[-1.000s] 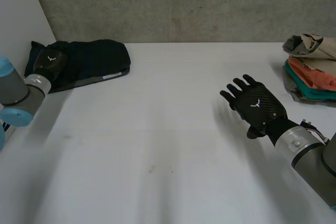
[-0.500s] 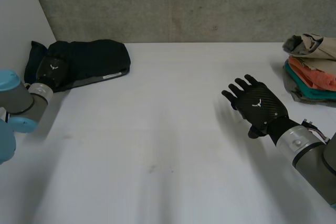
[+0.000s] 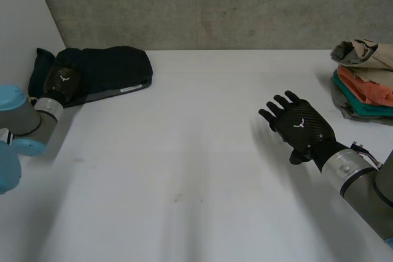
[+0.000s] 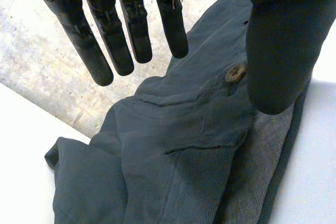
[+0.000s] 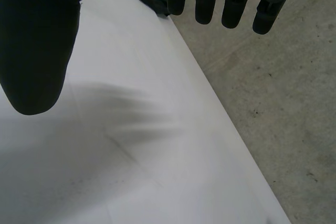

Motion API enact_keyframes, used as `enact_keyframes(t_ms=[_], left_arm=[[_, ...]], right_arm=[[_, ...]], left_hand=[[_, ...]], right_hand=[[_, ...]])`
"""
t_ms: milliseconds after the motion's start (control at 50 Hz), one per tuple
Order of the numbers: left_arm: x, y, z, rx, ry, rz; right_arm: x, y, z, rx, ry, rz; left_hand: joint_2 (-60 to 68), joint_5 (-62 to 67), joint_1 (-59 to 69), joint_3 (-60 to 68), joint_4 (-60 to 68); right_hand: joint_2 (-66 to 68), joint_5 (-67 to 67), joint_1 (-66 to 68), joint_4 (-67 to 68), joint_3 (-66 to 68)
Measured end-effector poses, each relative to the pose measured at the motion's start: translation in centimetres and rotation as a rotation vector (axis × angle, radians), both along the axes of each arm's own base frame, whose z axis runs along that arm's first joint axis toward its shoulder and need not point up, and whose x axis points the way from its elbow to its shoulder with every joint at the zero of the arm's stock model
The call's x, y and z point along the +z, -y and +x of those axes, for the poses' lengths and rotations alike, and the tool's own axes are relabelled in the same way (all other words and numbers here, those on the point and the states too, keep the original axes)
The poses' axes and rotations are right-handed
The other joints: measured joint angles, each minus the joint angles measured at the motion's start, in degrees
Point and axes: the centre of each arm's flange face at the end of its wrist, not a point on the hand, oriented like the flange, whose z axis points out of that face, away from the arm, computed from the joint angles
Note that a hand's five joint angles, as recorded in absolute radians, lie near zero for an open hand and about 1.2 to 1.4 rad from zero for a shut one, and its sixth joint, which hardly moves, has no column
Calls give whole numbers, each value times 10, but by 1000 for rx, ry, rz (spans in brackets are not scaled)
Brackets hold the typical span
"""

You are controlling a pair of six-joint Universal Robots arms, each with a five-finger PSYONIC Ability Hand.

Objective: Fold the laundry.

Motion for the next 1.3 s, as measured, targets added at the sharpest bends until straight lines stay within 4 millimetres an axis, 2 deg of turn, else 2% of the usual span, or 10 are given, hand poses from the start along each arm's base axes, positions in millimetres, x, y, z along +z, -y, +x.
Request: enact_keyframes(t_ms=[720, 780, 880, 940, 1140, 1180, 1200, 1220, 1260, 1300], left_arm=[[-13, -4, -3, -31, 109, -9], [-14, -4, -4, -36, 115, -8], [-14, -5, -5, -38, 116, -6], [-12, -5, -5, -35, 116, -13], [6, -3, -8, -19, 117, -80], [7, -3, -9, -20, 117, -82], [7, -3, -9, -20, 117, -82], [6, -4, -9, -22, 117, -79], [5, -5, -9, -24, 116, -72], [2, -6, -9, -27, 115, -59]], right_arm=[[-5, 0, 1, 3, -5, 14], [-5, 0, 1, 3, -5, 15], [-6, 0, 1, 3, -6, 17], [-7, 1, 1, 3, -6, 19], [-9, 1, 1, 2, -7, 23], [-9, 1, 0, 2, -7, 24], [-9, 1, 0, 2, -7, 24], [-9, 1, 0, 2, -7, 24], [-9, 1, 0, 2, -7, 23], [-9, 1, 0, 2, -7, 23]], left_hand=[[-8, -10, -8, -8, -8], [54, 48, 58, 54, 49], [311, 299, 320, 305, 305], [353, 331, 334, 350, 351], [356, 331, 334, 354, 355], [276, 271, 258, 276, 273], [276, 271, 258, 276, 273], [160, 170, 139, 163, 166], [48, 55, 26, 52, 50], [1, 2, -16, 6, -1]], right_hand=[[0, 0, 0, 0, 0], [0, 0, 0, 0, 0], [0, 0, 0, 0, 0], [0, 0, 0, 0, 0], [0, 0, 0, 0, 0], [0, 0, 0, 0, 0], [0, 0, 0, 0, 0], [0, 0, 0, 0, 0], [0, 0, 0, 0, 0], [0, 0, 0, 0, 0]])
